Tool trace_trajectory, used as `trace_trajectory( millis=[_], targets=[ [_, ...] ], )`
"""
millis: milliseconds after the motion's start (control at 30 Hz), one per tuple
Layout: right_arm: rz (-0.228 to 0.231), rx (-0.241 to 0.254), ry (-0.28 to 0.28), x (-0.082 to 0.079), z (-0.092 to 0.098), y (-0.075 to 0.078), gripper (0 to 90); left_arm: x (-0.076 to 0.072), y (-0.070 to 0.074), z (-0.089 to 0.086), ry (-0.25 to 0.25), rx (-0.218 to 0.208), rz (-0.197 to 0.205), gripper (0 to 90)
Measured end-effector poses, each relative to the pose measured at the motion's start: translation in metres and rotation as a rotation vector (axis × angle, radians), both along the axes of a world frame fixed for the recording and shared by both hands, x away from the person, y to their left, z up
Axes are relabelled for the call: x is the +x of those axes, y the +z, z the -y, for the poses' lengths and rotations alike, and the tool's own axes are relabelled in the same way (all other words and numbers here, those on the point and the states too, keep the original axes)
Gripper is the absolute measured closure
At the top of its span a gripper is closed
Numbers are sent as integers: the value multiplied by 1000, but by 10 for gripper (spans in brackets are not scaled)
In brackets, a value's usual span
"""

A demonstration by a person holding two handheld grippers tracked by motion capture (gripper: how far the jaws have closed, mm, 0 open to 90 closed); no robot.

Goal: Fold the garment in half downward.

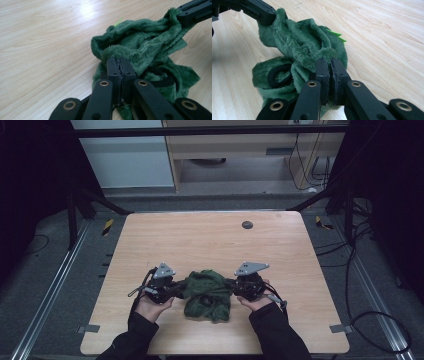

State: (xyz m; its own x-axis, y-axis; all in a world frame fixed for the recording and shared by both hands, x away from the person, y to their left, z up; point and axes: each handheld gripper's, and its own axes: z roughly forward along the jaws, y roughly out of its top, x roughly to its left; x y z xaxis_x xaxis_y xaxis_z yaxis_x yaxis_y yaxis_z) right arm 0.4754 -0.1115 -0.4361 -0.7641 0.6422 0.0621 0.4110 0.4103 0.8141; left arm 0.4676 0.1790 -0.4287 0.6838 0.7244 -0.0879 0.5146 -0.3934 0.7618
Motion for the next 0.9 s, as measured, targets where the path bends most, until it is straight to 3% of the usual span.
trace_trajectory(
  millis=[467, 900],
  targets=[
    [-32, 9, 23, -18, 4, -8, 854, -21, -12, -1, -28, 9, -47, 884],
    [-60, 9, 35, -31, 7, -20, 838, -31, -21, -3, -44, 19, -86, 883]
  ],
)
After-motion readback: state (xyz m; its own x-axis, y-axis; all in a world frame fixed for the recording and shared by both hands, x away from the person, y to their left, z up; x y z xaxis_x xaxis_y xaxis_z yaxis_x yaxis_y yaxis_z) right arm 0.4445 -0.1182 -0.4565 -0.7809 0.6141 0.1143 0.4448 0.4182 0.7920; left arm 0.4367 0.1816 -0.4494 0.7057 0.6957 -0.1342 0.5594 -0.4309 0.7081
